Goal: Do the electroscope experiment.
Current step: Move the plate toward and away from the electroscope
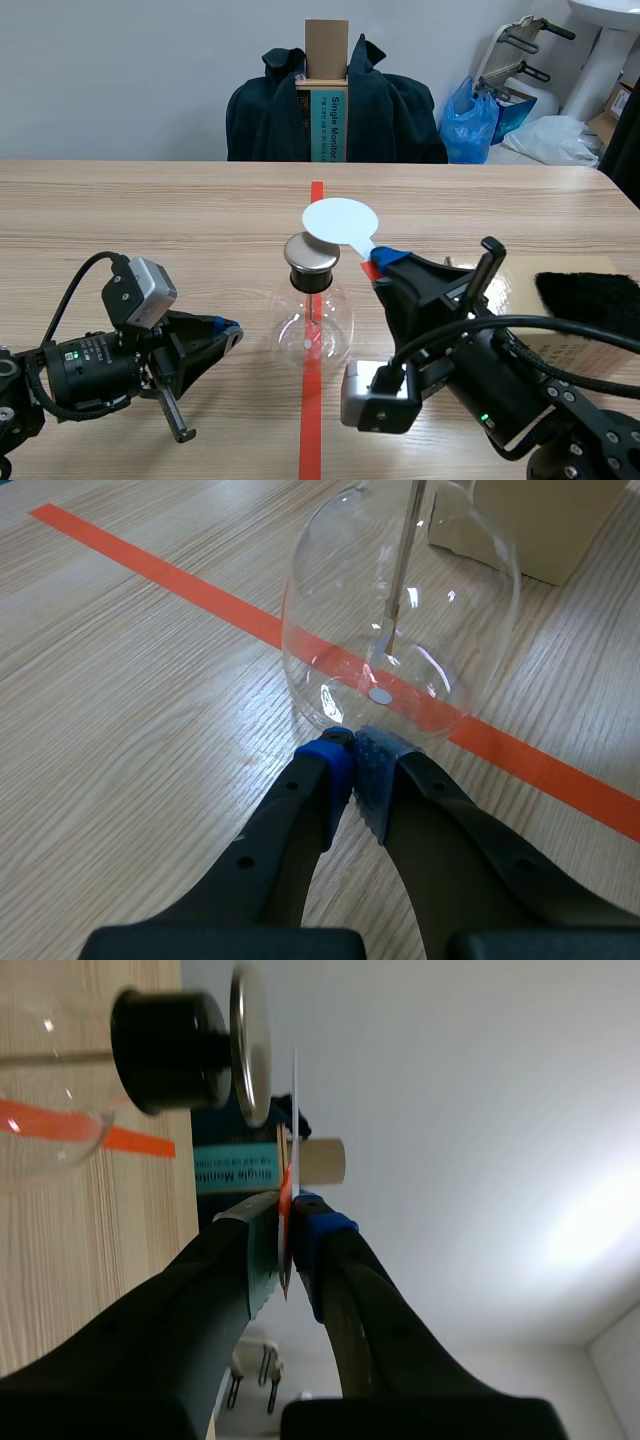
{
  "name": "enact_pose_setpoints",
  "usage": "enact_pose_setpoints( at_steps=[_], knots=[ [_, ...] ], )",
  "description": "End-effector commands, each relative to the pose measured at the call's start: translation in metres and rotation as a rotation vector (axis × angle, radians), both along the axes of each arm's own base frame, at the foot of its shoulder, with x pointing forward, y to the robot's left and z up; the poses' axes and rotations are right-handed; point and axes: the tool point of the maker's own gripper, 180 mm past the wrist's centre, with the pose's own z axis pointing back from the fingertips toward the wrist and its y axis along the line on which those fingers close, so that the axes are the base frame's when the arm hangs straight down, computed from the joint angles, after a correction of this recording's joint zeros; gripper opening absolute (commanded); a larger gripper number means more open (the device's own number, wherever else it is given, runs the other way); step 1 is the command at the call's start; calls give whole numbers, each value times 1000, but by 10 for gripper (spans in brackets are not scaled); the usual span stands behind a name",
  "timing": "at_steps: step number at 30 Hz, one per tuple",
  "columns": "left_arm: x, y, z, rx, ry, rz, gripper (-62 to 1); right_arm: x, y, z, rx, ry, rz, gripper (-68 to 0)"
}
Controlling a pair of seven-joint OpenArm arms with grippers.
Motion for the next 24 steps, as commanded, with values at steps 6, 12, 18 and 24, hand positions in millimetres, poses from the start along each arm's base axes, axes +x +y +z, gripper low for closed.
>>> enact_pose_setpoints(
  at_steps=[6,12,18,24],
  knots=[
    [7,-3,14,-35,-37,4,-580,22,-35,20,28,-83,-207,-667],
    [7,-3,14,-35,-37,4,-580,12,-62,37,64,-153,-329,-667],
    [7,-3,14,-36,-37,5,-580,-10,-90,56,34,-179,-389,-667],
    [7,-3,14,-36,-37,5,-580,-31,-119,86,-1,-217,-456,-667]
  ],
)
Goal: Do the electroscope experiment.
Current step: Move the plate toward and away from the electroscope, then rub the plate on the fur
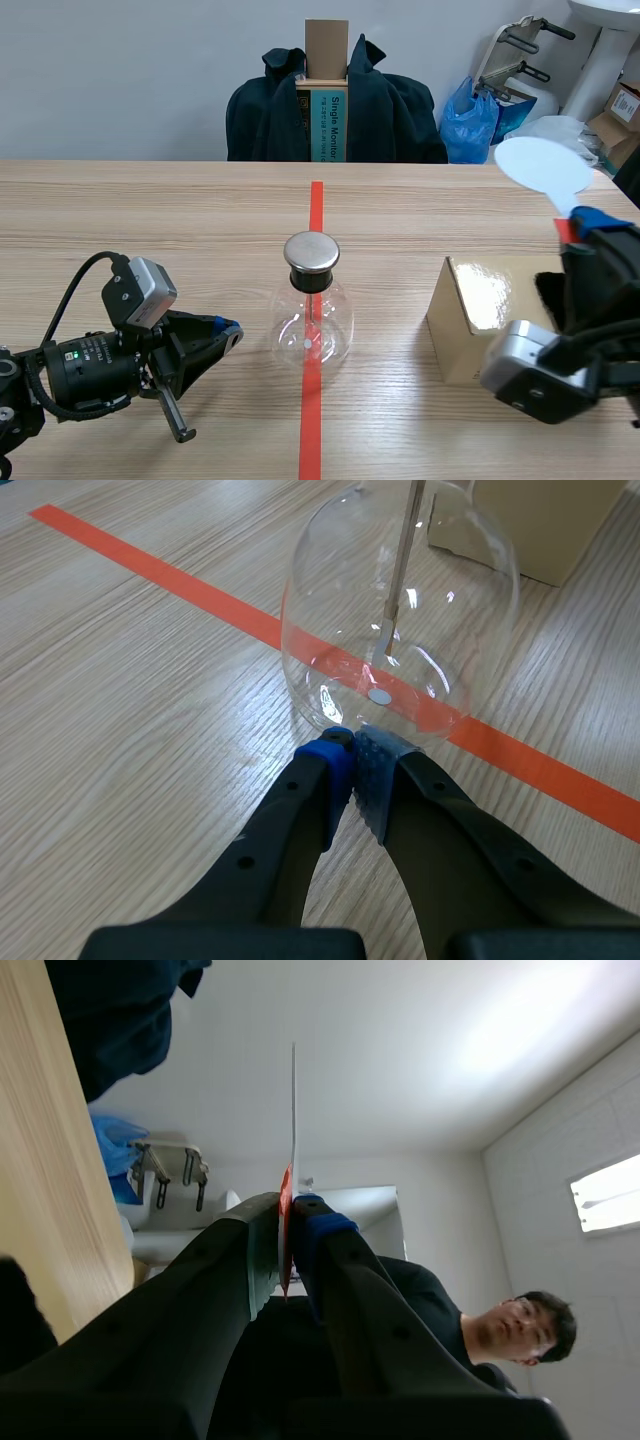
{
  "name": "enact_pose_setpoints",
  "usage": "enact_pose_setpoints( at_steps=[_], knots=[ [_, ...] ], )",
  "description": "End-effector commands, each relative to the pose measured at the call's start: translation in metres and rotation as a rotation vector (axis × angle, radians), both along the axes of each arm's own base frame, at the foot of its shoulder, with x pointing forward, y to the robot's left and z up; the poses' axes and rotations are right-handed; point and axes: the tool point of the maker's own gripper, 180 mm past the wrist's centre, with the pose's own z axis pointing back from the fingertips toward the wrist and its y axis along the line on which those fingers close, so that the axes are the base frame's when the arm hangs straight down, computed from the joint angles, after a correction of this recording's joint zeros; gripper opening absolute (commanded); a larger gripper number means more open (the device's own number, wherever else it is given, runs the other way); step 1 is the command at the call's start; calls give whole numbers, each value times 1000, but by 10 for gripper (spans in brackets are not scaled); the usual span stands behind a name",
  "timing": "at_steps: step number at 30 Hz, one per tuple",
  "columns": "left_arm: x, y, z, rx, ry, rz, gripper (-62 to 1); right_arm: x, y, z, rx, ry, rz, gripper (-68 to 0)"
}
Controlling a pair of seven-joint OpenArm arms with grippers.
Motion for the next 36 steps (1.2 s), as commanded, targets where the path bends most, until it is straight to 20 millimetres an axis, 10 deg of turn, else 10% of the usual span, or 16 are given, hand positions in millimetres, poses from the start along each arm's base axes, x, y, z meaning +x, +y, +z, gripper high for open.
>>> enact_pose_setpoints(
  at_steps=[1,17,25,28,34,36],
  knots=[
    [7,-3,14,-35,-37,5,-580,-5,-7,22,8,-77,-13,-667],
    [6,0,18,-26,-47,-4,-580,-38,-66,53,-7,-50,-142,-667],
    [-32,13,70,-86,-75,-97,-577,-44,-91,64,7,-63,-189,-667],
    [-49,18,95,-98,-106,-112,-466,-44,-99,70,5,-80,-205,-667],
    [-80,20,119,-96,-123,-122,-5,-46,-110,82,11,-114,-209,-667],
    [-85,19,124,-100,-125,-125,14,-46,-112,84,2,-119,-211,-667]
  ],
)
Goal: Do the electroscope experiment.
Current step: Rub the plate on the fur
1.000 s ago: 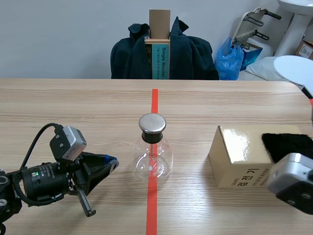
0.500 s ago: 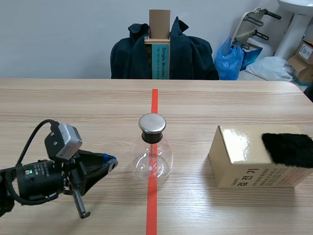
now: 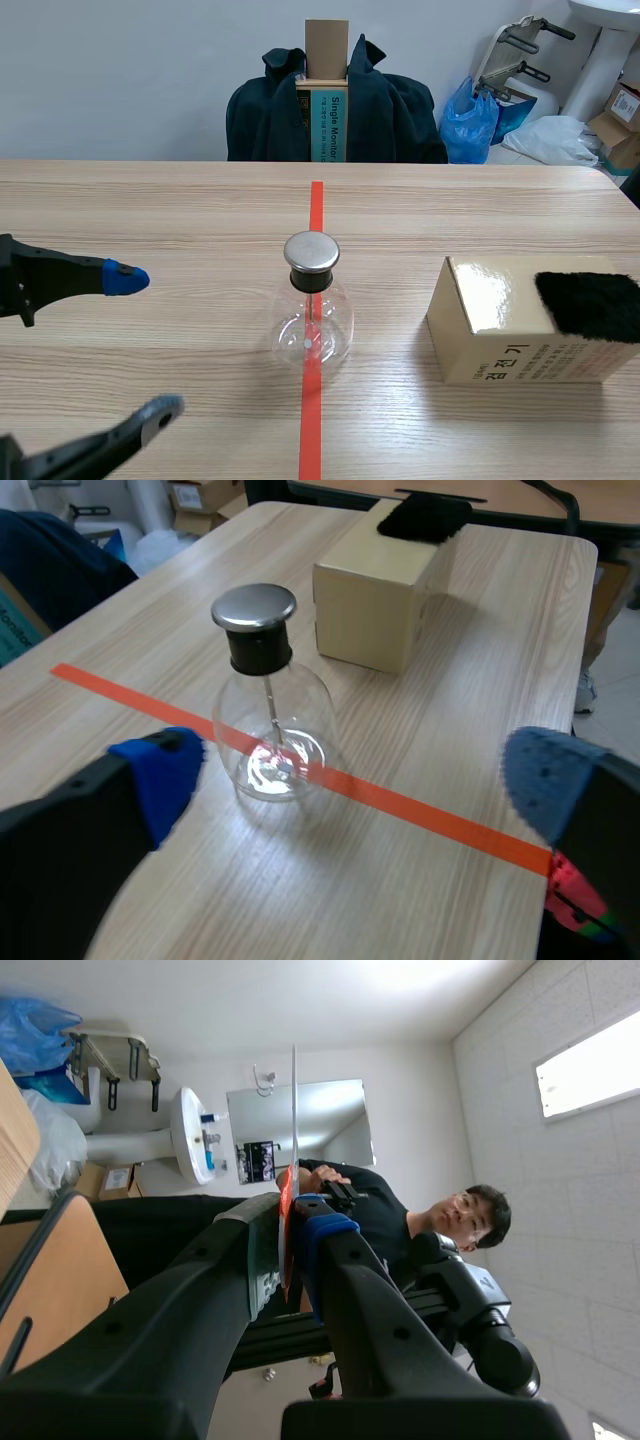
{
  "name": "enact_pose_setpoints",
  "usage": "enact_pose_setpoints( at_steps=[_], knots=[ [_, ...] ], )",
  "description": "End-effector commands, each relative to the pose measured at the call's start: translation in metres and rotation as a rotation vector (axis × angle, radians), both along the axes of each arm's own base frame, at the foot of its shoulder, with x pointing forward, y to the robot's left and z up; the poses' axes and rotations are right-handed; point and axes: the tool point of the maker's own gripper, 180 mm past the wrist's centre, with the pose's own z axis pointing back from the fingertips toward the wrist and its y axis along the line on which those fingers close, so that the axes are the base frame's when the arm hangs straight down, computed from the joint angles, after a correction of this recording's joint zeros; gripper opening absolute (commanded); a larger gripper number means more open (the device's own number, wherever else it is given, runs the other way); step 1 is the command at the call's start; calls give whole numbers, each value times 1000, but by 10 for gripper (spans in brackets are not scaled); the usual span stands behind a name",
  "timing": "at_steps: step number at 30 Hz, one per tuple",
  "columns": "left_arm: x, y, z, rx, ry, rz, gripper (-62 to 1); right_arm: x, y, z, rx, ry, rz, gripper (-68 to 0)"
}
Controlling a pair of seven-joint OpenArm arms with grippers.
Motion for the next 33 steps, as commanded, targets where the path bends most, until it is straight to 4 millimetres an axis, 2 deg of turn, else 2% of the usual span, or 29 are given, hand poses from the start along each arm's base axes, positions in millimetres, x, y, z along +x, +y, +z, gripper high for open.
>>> enact_pose_setpoints(
  at_steps=[1,5,10,16,25,29,33],
  knots=[
    [1,-2,6,-38,-9,12,14,-1,-2,11,-29,-49,0,-667],
    [-3,-3,9,-40,-10,12,14,0,-7,1,-32,-21,5,-667],
    [-3,-3,9,-38,-9,11,14,9,-17,-22,-35,23,9,-667],
    [-3,-3,9,-38,-9,11,14,21,-13,-63,-66,89,69,-667],
    [-3,-3,9,-39,-9,11,14,28,0,-141,-84,253,146,-667],
    [-3,-4,9,-43,-9,15,14,26,1,-164,-89,311,153,-667],
    [-3,-5,9,-48,-10,20,14,22,2,-179,-99,355,158,-667]
  ],
)
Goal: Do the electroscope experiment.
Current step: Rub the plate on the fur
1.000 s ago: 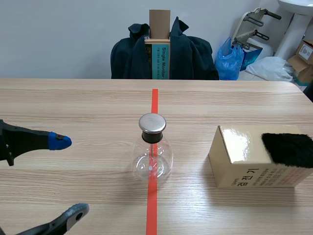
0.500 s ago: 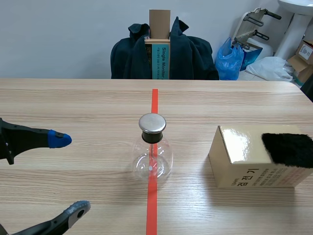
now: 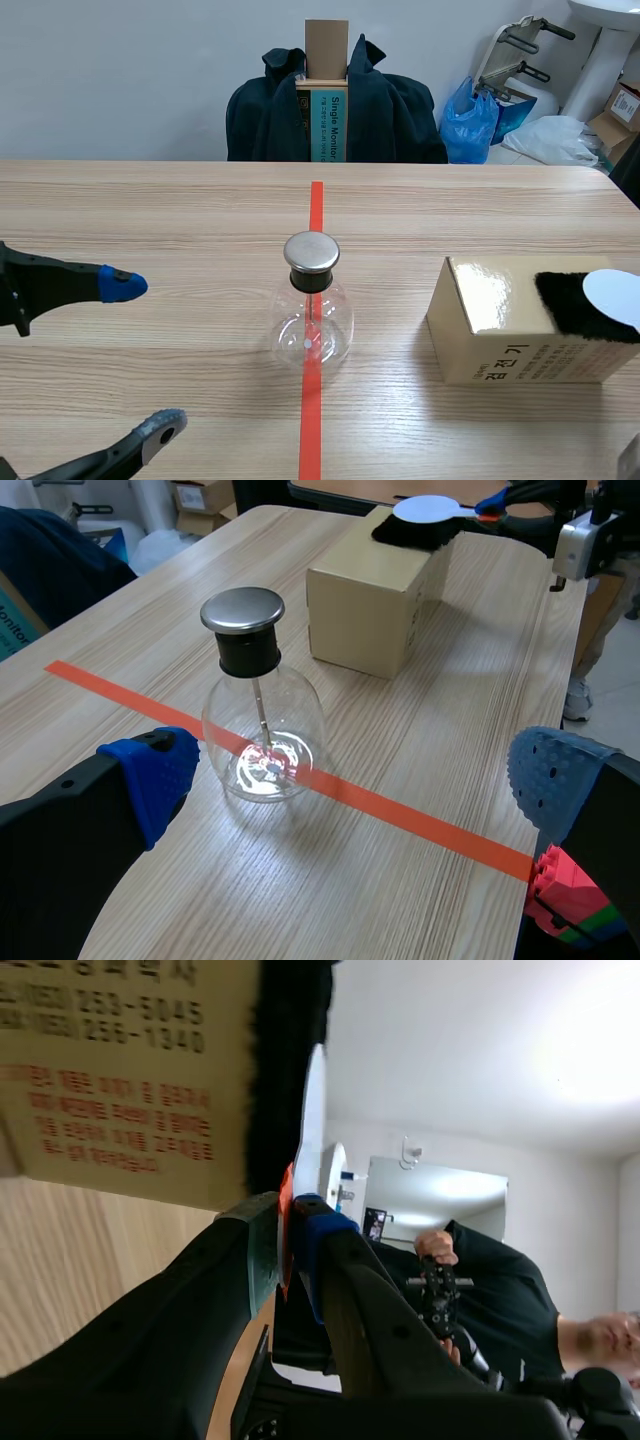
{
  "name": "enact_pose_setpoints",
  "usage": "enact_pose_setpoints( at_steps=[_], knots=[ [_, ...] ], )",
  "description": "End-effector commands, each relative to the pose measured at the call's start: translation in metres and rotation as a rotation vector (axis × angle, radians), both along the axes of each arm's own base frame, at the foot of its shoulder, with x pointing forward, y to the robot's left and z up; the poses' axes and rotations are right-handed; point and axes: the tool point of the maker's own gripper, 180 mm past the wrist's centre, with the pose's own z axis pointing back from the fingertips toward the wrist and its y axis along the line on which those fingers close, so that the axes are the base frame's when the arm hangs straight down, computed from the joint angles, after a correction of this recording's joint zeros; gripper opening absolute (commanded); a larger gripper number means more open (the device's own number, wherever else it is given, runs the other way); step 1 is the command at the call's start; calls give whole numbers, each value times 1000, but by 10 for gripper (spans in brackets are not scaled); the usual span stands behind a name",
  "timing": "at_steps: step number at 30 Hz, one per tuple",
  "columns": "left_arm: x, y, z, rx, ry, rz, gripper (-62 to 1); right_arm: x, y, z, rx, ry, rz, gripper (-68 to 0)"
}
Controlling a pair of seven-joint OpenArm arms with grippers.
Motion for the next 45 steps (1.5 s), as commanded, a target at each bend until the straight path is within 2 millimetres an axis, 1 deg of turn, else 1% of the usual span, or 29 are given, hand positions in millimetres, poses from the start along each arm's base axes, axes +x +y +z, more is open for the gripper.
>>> enact_pose_setpoints(
  at_steps=[1,7,12,13,14,17,18,19,21,22,23,24,26,27,28,31,32,33,34,36,37,38,40,41,42,43,45],
  knots=[
    [3,-1,6,-28,-16,8,14,4,1,8,-13,-26,11,-667],
    [3,-1,6,-27,-16,8,14,-2,7,-3,-20,22,51,-667],
    [3,-1,6,-27,-16,8,14,-9,29,-8,6,53,173,-667],
    [3,-1,6,-27,-16,8,14,-10,31,-10,7,62,182,-667],
    [3,-1,6,-27,-16,8,14,-9,29,-10,-2,65,176,-667],
    [3,-1,6,-27,-16,8,14,-1,5,-2,-44,10,41,-667],
    [3,-1,6,-27,-16,8,14,0,3,-3,-45,11,28,-667],
    [3,-1,6,-27,-16,8,14,-2,5,-6,-37,33,42,-667],
    [3,-1,6,-27,-16,8,14,-8,24,-17,-14,98,136,-667],
    [3,-1,6,-27,-16,8,14,-11,30,-20,-4,111,167,-667],
    [3,-1,6,-27,-16,8,14,-11,32,-20,-2,112,173,-667],
    [3,-1,6,-27,-16,8,14,-9,29,-19,-6,103,150,-667],
    [3,-1,6,-27,-16,8,14,-2,7,-11,-45,49,29,-667],
    [3,-1,6,-27,-16,8,14,0,-1,-9,-56,33,-13,-667],
    [3,-1,6,-27,-16,8,14,0,0,-9,-55,35,-8,-667],
    [3,-1,6,-28,-16,8,14,-9,30,-18,-1,99,154,-666],
    [3,-1,6,-28,-16,8,14,-11,35,-19,7,102,180,-667],
    [3,-1,6,-27,-16,8,14,-11,36,-19,7,97,174,-667],
    [3,-1,6,-27,-16,8,14,-8,28,-17,-8,78,126,-667],
    [3,-1,6,-27,-16,8,14,-2,7,-11,-41,39,9,-667],
    [3,-1,6,-27,-16,8,14,-1,4,-10,-45,38,-4,-667],
    [3,-1,6,-27,-16,8,14,-2,9,-11,-42,44,28,-667],
    [3,-1,6,-28,-16,8,14,-8,30,-13,-22,58,149,-667],
    [3,-1,6,-28,-16,8,14,-10,38,-13,-14,62,188,-667],
    [3,-1,6,-27,-16,8,14,-10,37,-13,-12,60,181,-667],
    [3,-1,6,-27,-16,8,14,-7,30,-13,-17,54,134,-667],
    [3,-1,6,-27,-16,8,14,-2,8,-10,-40,31,6,-667]
  ],
)
